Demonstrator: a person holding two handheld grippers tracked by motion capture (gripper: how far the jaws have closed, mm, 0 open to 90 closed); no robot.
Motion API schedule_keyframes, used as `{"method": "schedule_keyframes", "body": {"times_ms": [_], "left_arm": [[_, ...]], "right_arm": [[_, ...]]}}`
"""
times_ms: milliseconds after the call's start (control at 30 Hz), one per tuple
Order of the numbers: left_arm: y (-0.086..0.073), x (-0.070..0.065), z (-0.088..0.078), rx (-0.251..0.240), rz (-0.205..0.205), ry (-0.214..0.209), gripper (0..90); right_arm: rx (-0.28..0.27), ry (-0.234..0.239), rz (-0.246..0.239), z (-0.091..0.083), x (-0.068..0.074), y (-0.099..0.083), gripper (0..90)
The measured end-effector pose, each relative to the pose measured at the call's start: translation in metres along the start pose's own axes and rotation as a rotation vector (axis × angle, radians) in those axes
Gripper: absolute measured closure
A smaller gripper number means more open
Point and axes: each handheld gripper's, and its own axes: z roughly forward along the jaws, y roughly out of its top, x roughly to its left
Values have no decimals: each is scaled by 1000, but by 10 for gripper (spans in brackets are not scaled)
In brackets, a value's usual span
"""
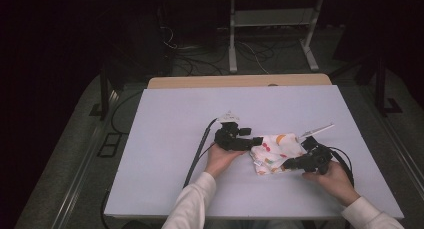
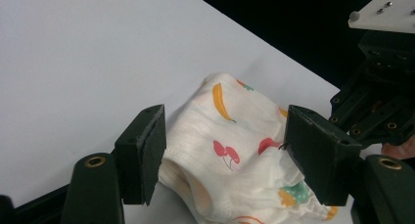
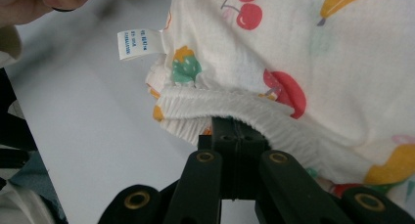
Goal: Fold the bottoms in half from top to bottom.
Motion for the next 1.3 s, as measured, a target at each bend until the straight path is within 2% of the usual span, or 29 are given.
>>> {"method": "schedule_keyframes", "body": {"times_ms": [200,333,433,567,833,1000,1200,1300], "left_arm": [[-1,0,2,-3,-12,-8,304],[-1,0,2,2,-13,-4,278],[0,0,2,5,-14,-3,249],[0,0,1,1,-27,-1,207],[4,-3,1,15,-23,17,133],[9,-9,2,43,2,24,75],[15,-14,1,58,14,24,20],[18,-14,1,65,15,27,0]], "right_arm": [[-14,-16,-4,3,2,-7,887],[-11,-3,3,5,2,-10,883],[-2,8,-4,3,5,-14,837],[-15,14,-13,-3,8,-18,794],[-79,16,-42,-28,15,-17,584],[-126,20,-57,-39,15,-11,460],[-163,0,-62,-46,13,-2,301],[-177,12,-72,-47,9,2,224]]}}
